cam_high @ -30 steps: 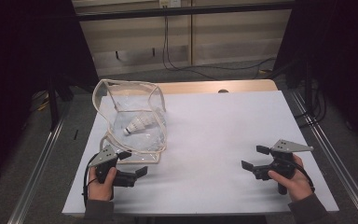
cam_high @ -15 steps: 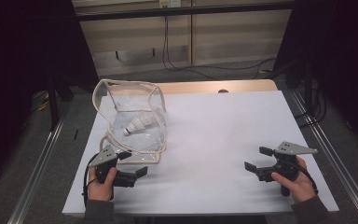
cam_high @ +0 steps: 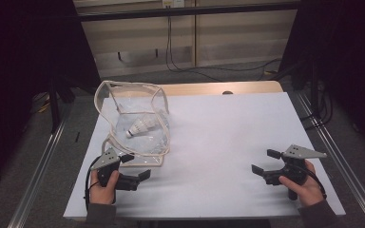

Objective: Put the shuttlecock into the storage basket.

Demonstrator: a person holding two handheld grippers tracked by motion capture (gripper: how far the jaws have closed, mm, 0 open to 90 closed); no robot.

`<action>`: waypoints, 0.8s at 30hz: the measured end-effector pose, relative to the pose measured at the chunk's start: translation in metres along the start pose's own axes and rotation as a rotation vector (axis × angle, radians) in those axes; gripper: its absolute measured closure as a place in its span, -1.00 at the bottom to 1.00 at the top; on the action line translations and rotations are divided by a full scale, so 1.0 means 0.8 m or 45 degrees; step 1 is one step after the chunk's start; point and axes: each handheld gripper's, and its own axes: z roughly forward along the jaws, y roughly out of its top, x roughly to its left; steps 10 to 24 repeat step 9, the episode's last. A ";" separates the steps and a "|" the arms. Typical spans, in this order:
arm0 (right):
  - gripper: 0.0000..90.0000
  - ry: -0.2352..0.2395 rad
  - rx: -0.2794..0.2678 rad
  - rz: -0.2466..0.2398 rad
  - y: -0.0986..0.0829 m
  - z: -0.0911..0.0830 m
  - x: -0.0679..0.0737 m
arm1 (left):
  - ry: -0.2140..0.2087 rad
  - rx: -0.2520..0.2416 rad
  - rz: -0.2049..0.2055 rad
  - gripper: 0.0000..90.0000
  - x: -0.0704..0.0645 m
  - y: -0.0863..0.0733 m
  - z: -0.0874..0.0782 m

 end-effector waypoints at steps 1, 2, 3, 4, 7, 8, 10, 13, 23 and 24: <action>-0.88 0.001 -0.002 -0.002 0.000 0.000 0.000 | 0.006 0.000 0.000 -0.93 0.000 0.000 0.000; -0.88 -0.003 -0.002 -0.001 0.000 -0.001 0.000 | 0.004 -0.003 -0.002 -0.93 0.000 0.000 0.000; -0.88 -0.001 -0.003 -0.001 0.000 0.000 0.000 | 0.003 -0.003 0.000 -0.93 0.000 0.000 0.000; -0.88 0.002 -0.004 0.000 0.000 0.000 0.000 | 0.003 -0.003 0.000 -0.93 0.000 0.000 0.000; -0.88 -0.004 -0.004 -0.006 0.000 0.000 0.001 | 0.004 -0.004 -0.001 -0.93 -0.001 0.000 0.000; -0.88 -0.001 -0.006 -0.007 0.000 0.000 0.001 | 0.003 -0.003 -0.001 -0.93 -0.001 0.000 0.000; -0.88 -0.004 -0.008 -0.009 0.001 0.000 0.001 | 0.003 -0.004 0.000 -0.93 -0.001 0.000 0.001; -0.88 -0.004 -0.008 -0.009 0.001 0.000 0.001 | 0.003 -0.004 0.000 -0.93 -0.001 0.000 0.001; -0.88 -0.004 -0.008 -0.009 0.001 0.000 0.001 | 0.003 -0.004 0.000 -0.93 -0.001 0.000 0.001; -0.88 -0.004 -0.008 -0.009 0.001 0.000 0.001 | 0.003 -0.004 0.000 -0.93 -0.001 0.000 0.001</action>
